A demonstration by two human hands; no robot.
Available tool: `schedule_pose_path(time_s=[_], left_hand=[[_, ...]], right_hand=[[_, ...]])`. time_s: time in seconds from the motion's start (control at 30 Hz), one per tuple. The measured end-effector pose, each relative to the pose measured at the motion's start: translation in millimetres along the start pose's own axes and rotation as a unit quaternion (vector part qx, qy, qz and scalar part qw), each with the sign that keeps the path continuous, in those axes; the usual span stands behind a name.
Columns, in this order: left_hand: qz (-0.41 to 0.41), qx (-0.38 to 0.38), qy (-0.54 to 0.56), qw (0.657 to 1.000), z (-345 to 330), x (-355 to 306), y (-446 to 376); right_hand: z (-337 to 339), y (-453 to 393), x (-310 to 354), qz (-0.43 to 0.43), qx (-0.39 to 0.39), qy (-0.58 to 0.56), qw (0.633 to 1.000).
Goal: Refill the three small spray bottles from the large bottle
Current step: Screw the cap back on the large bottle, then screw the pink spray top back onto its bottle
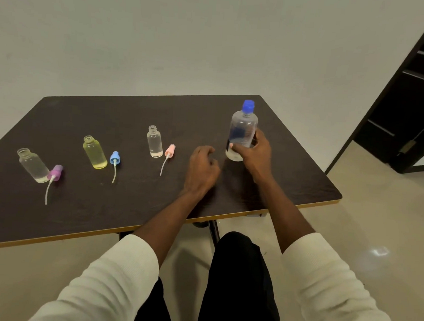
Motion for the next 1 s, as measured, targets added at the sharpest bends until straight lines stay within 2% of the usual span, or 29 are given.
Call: schedule_pose_path(time_s=[0.1, 0.2, 0.6, 0.7, 0.83, 1.0], left_hand=[[-0.066, 0.036, -0.064, 0.995, -10.5, -9.1, -1.0], [-0.095, 0.057, -0.112, 0.987, -18.6, -14.8, -2.6], [-0.097, 0.037, -0.105, 0.989, -20.8, -10.2, -6.5], [-0.102, -0.007, -0.081, 0.991, -11.2, -11.2, -2.8], [-0.107, -0.141, 0.002, 0.984, 15.0, -11.5, 10.5], [-0.08, -0.265, 0.066, 0.959, 56.9, 15.1, 33.3]], right_hand=[[24.3, -13.7, -4.7, -0.007, -0.043, 0.021, 0.999], [39.8, -22.0, -11.5, -0.023, -0.063, 0.037, 0.997], [43.1, -20.1, -31.0, -0.052, -0.054, 0.032, 0.997], [37.1, -9.1, -26.2, -0.036, -0.088, 0.056, 0.994], [11.6, 20.5, 2.2, 0.074, -0.158, 0.088, 0.981], [-45.5, 49.3, 34.2, 0.152, -0.112, 0.08, 0.979]])
Point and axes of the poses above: each hand's wrist, its own y-axis away from the middle knuckle, its own z-axis out of the back of the hand, x = y × z, the point moved 5 cm from there along -y, towards the middle knuckle, and after that the axes turned 8 degrees about -y, right-handed, at the moved point
